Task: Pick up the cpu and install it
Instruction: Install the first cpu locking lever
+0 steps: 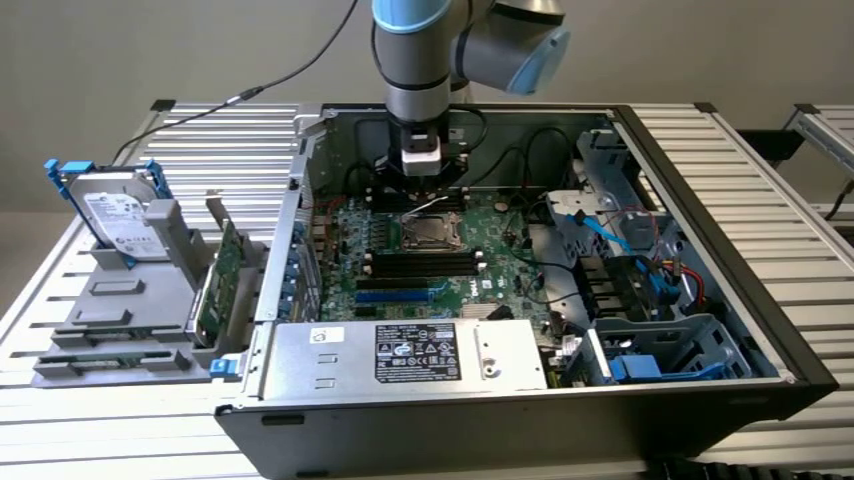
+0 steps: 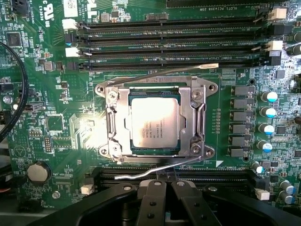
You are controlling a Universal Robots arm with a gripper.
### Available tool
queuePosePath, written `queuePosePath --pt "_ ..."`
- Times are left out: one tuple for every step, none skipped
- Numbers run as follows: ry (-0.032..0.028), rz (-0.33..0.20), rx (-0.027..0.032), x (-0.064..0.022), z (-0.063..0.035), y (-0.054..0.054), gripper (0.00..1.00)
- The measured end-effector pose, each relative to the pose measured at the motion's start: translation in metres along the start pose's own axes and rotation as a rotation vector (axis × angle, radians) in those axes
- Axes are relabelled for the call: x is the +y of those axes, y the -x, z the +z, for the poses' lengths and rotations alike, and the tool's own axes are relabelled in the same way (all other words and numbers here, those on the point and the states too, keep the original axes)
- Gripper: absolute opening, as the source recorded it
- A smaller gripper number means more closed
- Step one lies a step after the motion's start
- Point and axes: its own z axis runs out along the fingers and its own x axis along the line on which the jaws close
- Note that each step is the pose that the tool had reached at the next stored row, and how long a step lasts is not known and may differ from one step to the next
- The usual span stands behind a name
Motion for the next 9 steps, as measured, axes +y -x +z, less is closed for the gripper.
queuePosePath --pt "0.0000 0.000 -0.0002 0.0000 -0.0002 0.000 0.11" --pt "0.0000 0.000 -0.0003 -0.0001 -0.0007 0.000 0.11" --pt "-0.0001 0.000 -0.0002 -0.0001 -0.0014 0.000 0.11" --pt "-0.0001 0.000 -0.0002 -0.0002 -0.0023 0.001 0.11" --pt "-0.0001 0.000 -0.0002 -0.0003 -0.0034 0.002 0.11" --pt "-0.0002 0.000 -0.0002 -0.0003 -0.0042 0.003 0.11" --pt "-0.0006 -0.001 -0.0002 -0.0003 -0.0050 0.006 0.11" --pt "-0.0011 -0.002 -0.0003 -0.0003 -0.0059 0.009 0.11" --pt "-0.0015 -0.003 -0.0005 -0.0003 -0.0067 0.012 0.11"
